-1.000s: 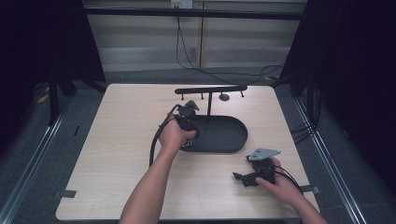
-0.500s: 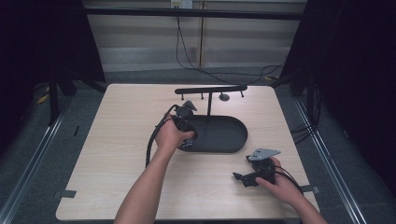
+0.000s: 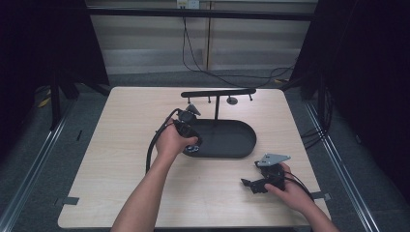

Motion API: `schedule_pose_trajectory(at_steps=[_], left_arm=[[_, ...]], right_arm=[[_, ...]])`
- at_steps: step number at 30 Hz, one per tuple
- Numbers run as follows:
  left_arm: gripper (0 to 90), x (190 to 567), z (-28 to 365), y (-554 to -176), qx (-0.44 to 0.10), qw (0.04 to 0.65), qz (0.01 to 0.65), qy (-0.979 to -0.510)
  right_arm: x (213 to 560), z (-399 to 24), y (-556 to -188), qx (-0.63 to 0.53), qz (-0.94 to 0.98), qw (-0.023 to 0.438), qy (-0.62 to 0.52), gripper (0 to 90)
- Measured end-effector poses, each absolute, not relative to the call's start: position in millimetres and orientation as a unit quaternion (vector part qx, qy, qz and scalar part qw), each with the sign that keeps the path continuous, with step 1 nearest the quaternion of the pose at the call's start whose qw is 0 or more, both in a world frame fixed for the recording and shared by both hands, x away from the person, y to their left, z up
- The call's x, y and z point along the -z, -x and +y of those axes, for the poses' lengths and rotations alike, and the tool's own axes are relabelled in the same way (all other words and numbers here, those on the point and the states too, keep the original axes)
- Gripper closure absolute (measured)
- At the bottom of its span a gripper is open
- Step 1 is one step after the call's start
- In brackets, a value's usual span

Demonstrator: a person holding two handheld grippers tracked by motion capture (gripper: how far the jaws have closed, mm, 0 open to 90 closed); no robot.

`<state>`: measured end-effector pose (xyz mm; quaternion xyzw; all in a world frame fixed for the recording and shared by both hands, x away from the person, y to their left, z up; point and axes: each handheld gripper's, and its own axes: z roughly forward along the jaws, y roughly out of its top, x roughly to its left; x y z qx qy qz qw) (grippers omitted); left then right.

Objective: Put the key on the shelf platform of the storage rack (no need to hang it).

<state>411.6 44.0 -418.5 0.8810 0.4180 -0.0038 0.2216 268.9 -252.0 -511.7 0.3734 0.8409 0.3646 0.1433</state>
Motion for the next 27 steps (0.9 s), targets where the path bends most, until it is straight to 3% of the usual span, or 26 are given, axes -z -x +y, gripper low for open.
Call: schedule_pose_trajectory(at_steps=[27], left_arm=[[32.9,409.1,72.7,-398.3,0.005,0.235,0.402,-0.885]], right_arm=[[511.7,-252.2,-268.7,-0.364,0.842,0.143,-0.373,10.9]])
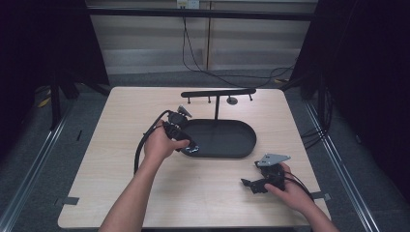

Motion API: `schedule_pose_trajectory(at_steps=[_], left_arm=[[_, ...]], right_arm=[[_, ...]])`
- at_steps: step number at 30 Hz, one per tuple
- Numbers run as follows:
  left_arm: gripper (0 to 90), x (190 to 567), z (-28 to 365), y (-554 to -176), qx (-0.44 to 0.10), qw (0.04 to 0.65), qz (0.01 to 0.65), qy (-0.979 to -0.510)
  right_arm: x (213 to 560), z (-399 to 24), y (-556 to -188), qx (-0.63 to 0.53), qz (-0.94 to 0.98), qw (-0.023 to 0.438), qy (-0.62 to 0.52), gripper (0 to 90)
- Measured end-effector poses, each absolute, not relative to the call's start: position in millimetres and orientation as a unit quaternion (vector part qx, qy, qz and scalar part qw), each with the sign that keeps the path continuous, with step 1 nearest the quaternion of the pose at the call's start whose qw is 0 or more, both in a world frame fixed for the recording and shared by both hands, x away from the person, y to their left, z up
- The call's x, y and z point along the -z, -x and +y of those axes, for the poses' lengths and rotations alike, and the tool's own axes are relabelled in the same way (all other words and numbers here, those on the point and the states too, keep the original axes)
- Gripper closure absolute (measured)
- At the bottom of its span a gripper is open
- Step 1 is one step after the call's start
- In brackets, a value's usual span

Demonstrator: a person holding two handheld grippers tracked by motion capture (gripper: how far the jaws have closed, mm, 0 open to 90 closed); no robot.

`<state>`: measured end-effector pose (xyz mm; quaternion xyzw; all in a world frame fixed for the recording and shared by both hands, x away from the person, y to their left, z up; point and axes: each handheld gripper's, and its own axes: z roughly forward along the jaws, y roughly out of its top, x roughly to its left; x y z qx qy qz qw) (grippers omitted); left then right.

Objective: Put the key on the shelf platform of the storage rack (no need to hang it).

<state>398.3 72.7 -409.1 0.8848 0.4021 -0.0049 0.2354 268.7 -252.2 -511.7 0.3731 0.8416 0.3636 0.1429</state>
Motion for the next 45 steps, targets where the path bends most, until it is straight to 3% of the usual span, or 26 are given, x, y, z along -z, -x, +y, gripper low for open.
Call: schedule_pose_trajectory(at_steps=[45], left_arm=[[29.9,444.1,140.8,-362.9,0.006,0.24,0.419,-0.876]], right_arm=[[511.7,-252.2,-268.7,-0.363,0.842,0.143,-0.373,10.9]])
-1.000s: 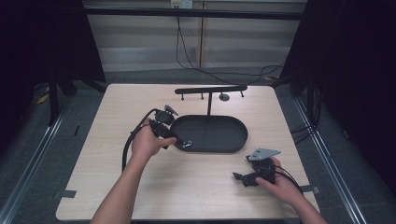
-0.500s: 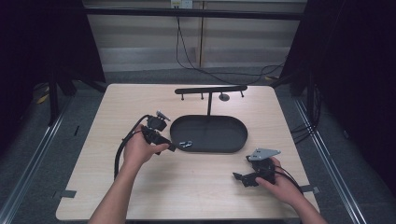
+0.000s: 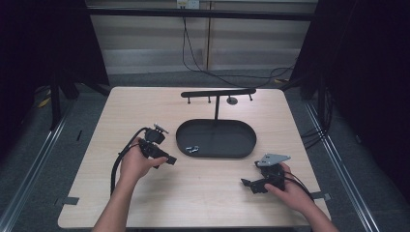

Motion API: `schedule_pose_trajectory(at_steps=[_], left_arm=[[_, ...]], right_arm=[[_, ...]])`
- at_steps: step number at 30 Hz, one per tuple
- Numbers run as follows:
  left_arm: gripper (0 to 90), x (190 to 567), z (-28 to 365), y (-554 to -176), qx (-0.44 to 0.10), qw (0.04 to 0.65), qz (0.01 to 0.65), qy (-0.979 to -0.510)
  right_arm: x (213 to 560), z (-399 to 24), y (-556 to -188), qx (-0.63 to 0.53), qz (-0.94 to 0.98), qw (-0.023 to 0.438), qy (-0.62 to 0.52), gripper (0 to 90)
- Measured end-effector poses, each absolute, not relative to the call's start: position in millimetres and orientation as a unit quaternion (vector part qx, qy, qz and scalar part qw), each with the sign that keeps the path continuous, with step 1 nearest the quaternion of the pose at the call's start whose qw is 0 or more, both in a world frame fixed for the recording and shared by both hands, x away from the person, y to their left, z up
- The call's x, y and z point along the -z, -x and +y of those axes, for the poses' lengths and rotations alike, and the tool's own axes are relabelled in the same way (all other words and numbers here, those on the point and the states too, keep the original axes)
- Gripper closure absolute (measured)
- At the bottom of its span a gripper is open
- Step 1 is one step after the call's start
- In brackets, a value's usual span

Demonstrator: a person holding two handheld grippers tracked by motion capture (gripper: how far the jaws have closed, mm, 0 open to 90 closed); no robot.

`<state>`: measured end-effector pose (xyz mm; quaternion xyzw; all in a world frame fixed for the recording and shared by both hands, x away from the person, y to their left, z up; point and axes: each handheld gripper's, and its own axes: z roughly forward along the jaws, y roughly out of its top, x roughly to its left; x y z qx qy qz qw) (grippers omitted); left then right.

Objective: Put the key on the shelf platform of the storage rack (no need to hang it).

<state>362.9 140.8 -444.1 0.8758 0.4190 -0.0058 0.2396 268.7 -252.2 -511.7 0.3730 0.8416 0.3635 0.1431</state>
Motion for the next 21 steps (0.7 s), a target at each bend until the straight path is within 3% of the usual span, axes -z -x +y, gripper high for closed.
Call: schedule_pose_trajectory(at_steps=[21], left_arm=[[29.6,465.8,154.1,-347.1,0.005,0.239,0.427,-0.872]], right_arm=[[511.7,-252.1,-268.7,-0.363,0.842,0.143,-0.373,10.9]])
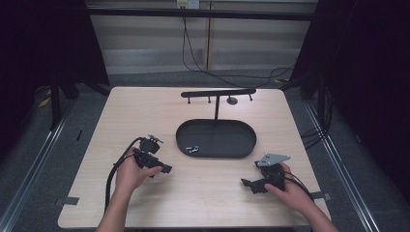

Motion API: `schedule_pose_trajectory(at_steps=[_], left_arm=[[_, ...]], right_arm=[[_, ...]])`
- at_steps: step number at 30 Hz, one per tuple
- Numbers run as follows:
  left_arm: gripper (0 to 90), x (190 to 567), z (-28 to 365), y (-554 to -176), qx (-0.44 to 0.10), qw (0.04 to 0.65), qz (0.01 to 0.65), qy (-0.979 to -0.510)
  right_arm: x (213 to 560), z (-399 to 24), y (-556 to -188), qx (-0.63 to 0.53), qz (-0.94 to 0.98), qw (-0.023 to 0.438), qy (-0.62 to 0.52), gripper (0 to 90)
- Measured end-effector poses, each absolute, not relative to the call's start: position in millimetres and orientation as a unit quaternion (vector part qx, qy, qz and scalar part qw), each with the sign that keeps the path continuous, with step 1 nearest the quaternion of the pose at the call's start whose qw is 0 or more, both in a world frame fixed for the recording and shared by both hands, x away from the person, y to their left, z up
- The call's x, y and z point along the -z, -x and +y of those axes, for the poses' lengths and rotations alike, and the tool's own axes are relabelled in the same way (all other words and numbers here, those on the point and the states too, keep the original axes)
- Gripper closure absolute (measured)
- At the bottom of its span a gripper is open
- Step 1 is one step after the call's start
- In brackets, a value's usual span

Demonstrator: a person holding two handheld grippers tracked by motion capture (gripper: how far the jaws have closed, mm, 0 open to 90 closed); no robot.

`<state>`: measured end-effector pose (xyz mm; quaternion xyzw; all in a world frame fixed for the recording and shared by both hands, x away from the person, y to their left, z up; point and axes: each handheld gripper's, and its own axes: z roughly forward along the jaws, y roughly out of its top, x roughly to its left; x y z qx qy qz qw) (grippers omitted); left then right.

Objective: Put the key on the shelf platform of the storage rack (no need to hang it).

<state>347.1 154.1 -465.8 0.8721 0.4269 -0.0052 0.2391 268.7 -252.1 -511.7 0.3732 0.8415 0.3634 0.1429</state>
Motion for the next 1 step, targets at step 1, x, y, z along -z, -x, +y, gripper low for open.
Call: schedule_pose_trajectory(at_steps=[1], left_arm=[[29.6,466.1,153.7,-347.1,0.006,0.238,0.427,-0.872]], right_arm=[[511.7,-252.1,-268.7,-0.363,0.842,0.143,-0.373,10.9]])
